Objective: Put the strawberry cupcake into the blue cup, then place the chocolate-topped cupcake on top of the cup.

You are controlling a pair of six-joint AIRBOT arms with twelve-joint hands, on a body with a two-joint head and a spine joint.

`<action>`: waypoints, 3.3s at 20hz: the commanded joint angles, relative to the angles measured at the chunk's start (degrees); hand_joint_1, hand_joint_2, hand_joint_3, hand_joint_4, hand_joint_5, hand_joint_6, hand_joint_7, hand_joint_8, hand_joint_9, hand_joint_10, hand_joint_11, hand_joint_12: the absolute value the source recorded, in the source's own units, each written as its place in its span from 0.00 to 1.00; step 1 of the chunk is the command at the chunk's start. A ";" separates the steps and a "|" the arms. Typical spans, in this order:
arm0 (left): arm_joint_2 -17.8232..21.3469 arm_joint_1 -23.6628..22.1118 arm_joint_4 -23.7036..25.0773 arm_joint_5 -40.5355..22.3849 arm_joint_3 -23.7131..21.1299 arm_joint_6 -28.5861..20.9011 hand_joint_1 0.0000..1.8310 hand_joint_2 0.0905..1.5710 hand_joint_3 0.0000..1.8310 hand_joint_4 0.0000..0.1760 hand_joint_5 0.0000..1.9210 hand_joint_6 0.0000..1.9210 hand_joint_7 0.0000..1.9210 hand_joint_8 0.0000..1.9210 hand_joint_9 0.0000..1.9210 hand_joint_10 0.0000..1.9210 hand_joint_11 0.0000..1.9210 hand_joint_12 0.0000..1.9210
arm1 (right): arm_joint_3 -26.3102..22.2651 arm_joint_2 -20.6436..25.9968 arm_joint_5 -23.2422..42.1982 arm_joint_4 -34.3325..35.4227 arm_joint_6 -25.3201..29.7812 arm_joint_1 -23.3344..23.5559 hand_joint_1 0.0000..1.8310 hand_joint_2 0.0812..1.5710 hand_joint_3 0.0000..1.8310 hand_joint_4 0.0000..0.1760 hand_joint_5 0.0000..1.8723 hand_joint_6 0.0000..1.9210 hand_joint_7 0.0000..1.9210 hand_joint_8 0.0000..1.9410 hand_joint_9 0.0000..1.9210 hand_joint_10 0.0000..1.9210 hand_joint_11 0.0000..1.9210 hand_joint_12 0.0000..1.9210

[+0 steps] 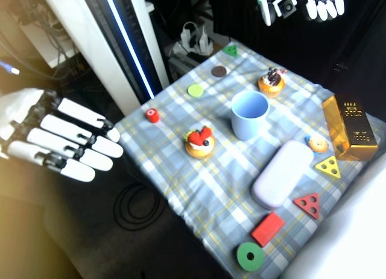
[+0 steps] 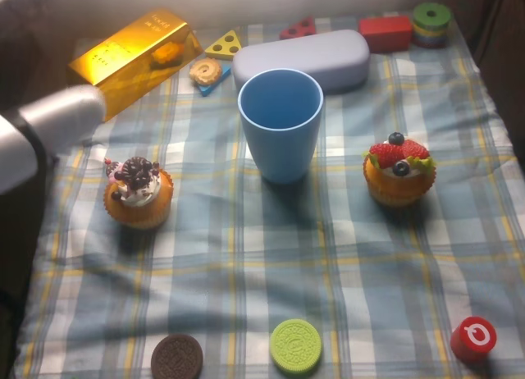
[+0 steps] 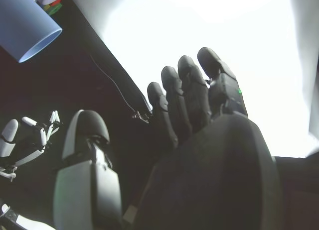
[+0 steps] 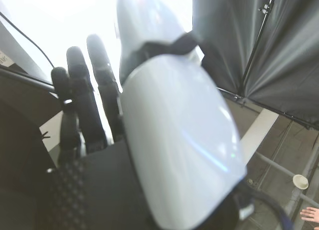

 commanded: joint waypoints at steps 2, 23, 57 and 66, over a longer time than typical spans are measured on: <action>0.44 -0.71 1.24 -6.87 0.13 -0.48 0.00 0.69 0.00 0.52 0.10 0.00 0.19 0.00 0.22 0.00 0.07 0.27 | 0.51 0.22 7.17 1.25 0.08 0.51 0.00 1.00 0.08 0.06 0.00 0.00 0.00 0.00 0.00 0.00 0.00 0.14; 0.36 -0.66 1.15 -6.77 0.22 -0.47 0.00 0.66 0.00 0.43 0.11 0.00 0.18 0.00 0.22 0.00 0.12 0.18 | 14.88 -16.18 -17.83 -16.69 14.96 19.74 0.37 0.51 0.00 0.09 0.10 0.00 0.17 0.00 0.16 0.00 0.11 0.07; 0.21 -0.66 1.09 -6.46 0.16 -0.48 0.00 0.65 0.00 0.57 0.12 0.00 0.20 0.00 0.23 0.00 0.12 0.12 | 21.46 -25.00 -34.65 -24.61 14.74 25.83 0.40 0.51 0.00 0.04 0.33 0.00 0.56 0.04 0.36 0.67 0.26 0.93; 0.21 -0.63 1.07 -6.71 0.10 -0.48 0.00 0.65 0.00 0.55 0.12 0.00 0.20 0.00 0.23 0.00 0.12 0.11 | 21.70 -25.15 -34.65 -24.59 14.62 26.02 0.44 0.61 0.00 0.00 0.47 0.00 0.50 0.48 0.48 0.87 0.47 1.00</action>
